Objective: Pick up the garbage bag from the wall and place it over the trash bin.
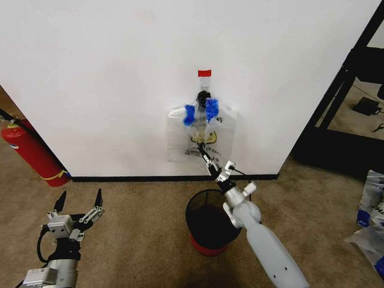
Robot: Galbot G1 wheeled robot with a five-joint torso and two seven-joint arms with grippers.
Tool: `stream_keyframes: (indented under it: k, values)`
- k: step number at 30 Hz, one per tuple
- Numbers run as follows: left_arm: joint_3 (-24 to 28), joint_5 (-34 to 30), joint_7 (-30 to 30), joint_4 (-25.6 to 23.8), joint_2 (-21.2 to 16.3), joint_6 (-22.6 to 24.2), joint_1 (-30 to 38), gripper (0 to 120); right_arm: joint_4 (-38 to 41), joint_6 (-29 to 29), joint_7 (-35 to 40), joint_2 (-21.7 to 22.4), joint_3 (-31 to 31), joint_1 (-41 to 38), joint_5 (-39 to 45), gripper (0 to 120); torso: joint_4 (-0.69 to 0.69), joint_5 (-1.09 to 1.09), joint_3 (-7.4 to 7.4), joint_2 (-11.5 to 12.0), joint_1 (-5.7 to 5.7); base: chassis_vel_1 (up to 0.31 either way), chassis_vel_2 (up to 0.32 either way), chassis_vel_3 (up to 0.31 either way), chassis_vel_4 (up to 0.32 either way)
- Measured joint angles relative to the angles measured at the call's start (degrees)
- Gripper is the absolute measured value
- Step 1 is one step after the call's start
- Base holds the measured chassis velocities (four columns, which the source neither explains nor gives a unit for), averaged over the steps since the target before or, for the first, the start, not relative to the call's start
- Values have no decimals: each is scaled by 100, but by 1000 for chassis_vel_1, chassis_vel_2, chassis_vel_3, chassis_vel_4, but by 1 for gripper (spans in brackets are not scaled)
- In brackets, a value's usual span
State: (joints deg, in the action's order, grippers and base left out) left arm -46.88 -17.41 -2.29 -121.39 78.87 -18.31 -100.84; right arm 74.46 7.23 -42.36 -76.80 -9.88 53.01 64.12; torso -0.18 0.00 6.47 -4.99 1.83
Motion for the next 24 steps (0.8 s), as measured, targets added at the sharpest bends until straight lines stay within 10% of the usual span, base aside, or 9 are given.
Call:
stream_keyframes:
  k: [24]
  values:
    - [-6,-138,28,-60,-185,-20,-22,100,332,-160,-1373,768,-527,872,-318,0,0,1,0,1,0,0,0,0,0]
